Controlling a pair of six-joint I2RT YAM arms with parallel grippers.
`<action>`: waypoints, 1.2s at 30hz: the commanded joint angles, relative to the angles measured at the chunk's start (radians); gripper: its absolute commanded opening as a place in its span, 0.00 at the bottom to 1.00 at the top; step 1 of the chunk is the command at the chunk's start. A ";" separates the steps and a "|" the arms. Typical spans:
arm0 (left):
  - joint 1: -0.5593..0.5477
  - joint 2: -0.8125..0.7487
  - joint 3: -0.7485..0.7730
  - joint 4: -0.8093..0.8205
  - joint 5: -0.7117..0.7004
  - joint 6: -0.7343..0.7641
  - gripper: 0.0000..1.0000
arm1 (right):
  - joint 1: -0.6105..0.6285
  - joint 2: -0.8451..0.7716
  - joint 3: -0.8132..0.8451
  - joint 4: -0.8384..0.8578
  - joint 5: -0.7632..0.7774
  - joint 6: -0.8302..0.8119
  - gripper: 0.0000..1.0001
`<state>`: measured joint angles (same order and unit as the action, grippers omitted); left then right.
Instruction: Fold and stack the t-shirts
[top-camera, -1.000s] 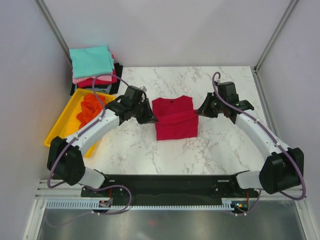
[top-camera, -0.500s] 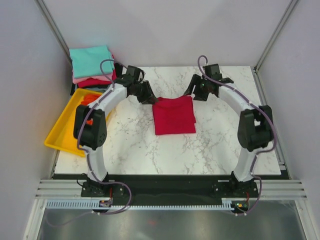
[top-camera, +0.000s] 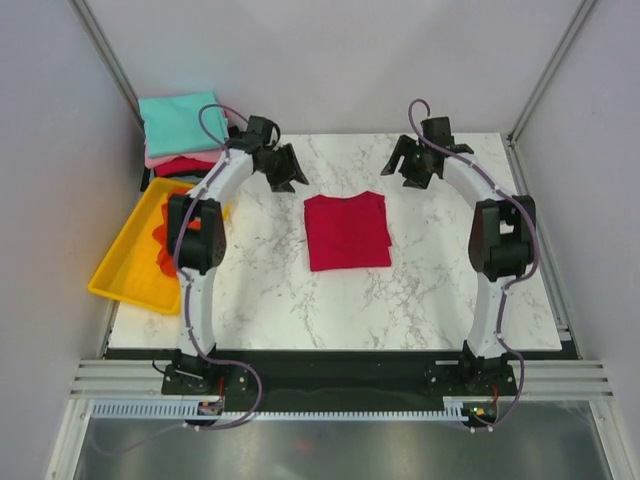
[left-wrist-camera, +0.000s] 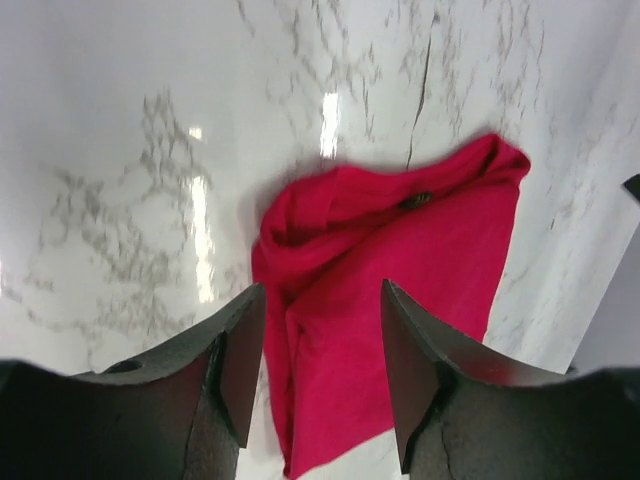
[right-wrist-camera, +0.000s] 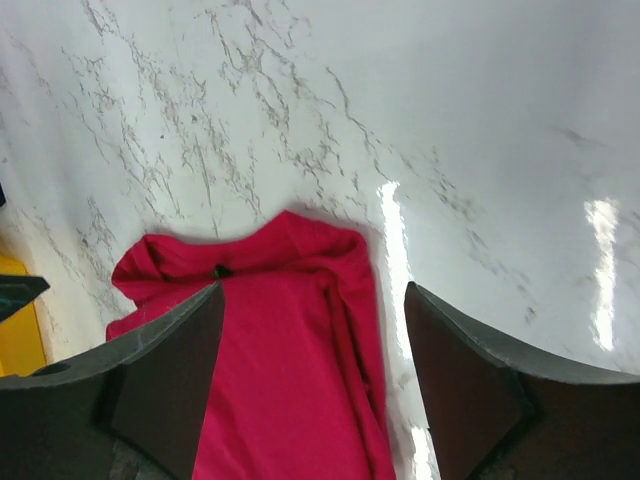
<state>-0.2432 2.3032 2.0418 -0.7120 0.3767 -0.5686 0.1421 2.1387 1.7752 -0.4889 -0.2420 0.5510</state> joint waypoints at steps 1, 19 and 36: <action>-0.013 -0.217 -0.252 0.113 -0.062 0.107 0.57 | -0.019 -0.199 -0.164 0.045 0.056 -0.046 0.81; -0.070 -0.193 -0.623 0.600 -0.002 0.095 0.77 | -0.022 -0.556 -0.743 0.210 -0.085 -0.060 0.91; -0.079 -0.002 -0.461 0.588 0.042 0.078 0.07 | -0.022 -0.586 -0.867 0.248 -0.140 -0.089 0.90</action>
<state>-0.3153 2.2276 1.5383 -0.1108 0.3958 -0.5053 0.1184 1.5513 0.9272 -0.2932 -0.3538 0.4782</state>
